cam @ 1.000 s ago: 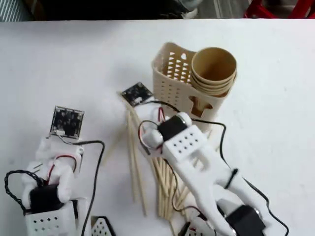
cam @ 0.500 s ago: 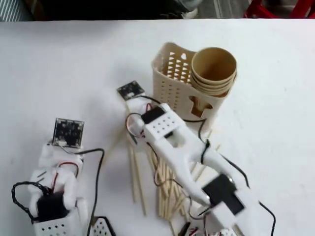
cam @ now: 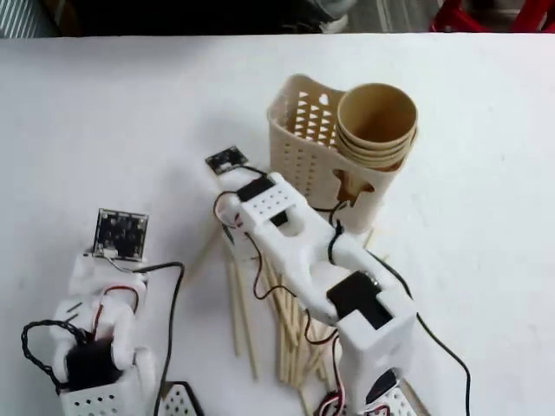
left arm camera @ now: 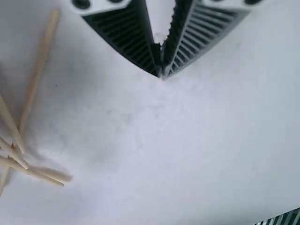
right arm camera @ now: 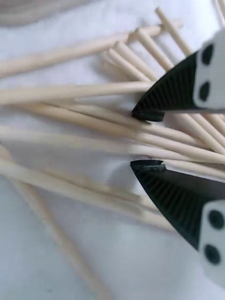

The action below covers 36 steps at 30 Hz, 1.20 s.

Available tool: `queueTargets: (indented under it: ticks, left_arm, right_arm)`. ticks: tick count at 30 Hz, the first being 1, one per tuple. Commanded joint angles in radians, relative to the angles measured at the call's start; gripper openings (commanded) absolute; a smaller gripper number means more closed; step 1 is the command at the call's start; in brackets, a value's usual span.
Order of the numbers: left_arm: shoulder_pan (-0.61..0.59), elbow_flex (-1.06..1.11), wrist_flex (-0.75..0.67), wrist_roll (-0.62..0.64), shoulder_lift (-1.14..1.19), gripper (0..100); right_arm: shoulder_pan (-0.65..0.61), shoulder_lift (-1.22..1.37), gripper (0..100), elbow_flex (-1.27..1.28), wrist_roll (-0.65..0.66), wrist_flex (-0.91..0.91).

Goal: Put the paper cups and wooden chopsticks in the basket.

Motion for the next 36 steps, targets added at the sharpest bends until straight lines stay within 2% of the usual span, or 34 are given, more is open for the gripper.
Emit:
queueTargets:
  ticks: [1, 2, 11, 22, 36]
  left_arm:
    - [-0.008, -0.006, -0.015, -0.008, -0.012, 2]
    - [-0.008, -0.006, -0.015, -0.008, -0.012, 2]
    - [-0.008, 0.005, -0.02, -0.009, -0.012, 2]
    - [-0.008, 0.005, -0.018, -0.009, -0.012, 2]
    - [-0.008, 0.005, -0.018, -0.009, -0.012, 2]
  right_arm:
    - [0.015, 0.01, 4.0, -0.021, -0.003, 0.002]
    - [0.013, 0.007, 1.0, -0.021, -0.003, 0.002]
    - [0.01, -0.087, 1.8, -0.017, -0.003, 0.045]
    - [-0.058, -0.367, 1.8, -0.017, -0.003, 0.185]
    - [-0.064, -0.68, 1.7, -0.023, -0.003, 0.042]
